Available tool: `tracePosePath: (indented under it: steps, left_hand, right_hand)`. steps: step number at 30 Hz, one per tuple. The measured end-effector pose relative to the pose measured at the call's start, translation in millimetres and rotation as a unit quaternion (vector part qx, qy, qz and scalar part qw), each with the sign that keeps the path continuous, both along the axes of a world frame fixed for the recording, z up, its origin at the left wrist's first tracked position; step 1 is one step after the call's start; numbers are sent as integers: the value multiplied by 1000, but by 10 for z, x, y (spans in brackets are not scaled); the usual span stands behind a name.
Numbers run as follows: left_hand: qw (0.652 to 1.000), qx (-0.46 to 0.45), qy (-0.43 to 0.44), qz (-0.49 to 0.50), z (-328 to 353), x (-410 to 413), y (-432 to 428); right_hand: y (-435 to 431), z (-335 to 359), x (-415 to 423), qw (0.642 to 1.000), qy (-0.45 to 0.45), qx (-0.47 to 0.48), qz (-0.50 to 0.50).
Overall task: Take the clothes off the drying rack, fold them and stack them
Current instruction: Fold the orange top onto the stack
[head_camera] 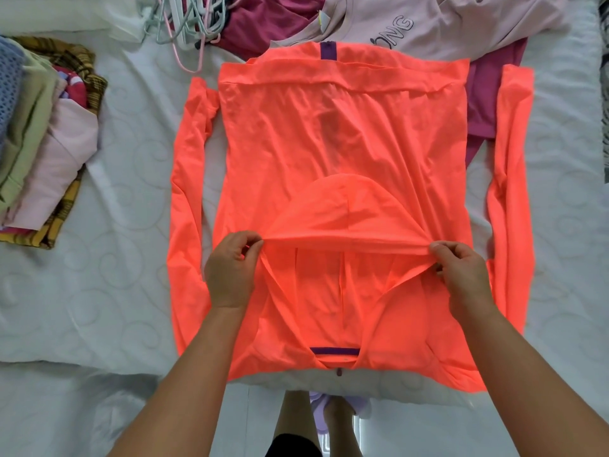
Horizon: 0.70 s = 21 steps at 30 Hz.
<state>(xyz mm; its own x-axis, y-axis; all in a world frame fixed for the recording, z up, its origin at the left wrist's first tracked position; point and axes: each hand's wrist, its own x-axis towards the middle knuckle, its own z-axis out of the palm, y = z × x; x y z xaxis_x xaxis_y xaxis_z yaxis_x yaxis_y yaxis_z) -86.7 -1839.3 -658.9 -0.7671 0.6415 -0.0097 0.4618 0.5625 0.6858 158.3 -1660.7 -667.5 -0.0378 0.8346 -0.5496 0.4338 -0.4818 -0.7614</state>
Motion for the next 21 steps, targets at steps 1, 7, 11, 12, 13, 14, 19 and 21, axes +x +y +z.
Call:
tracePosePath:
  steps: [1,7,11,12,13,14,19,21]
  left_hand:
    - [1000,2,14,-6,-4,5,-27]
    - [999,18,8,-31,-28,90,-60]
    - [999,32,-12,-6,-4,89,-31]
    - [999,38,-12,-9,7,80,-32]
    - [999,41,-7,-17,19,73,-42]
    - [999,43,-1,-23,37,74,-55]
    - [998,55,21,-21,43,63,-151]
    - [999,0,12,-45,-65,49,-217]
  right_hand:
    - [-4,14,5,1000,9,0,-3]
    - [-71,68,-26,999,36,28,14]
    - [-60,44,-7,999,40,18,-1]
    - [-56,34,-4,999,39,17,-1]
    - [-51,18,0,999,38,16,1]
    - [-51,12,-4,999,36,15,3]
    - [-57,-26,-12,1000,20,15,8]
    - [-47,-43,-3,1000,-2,27,15]
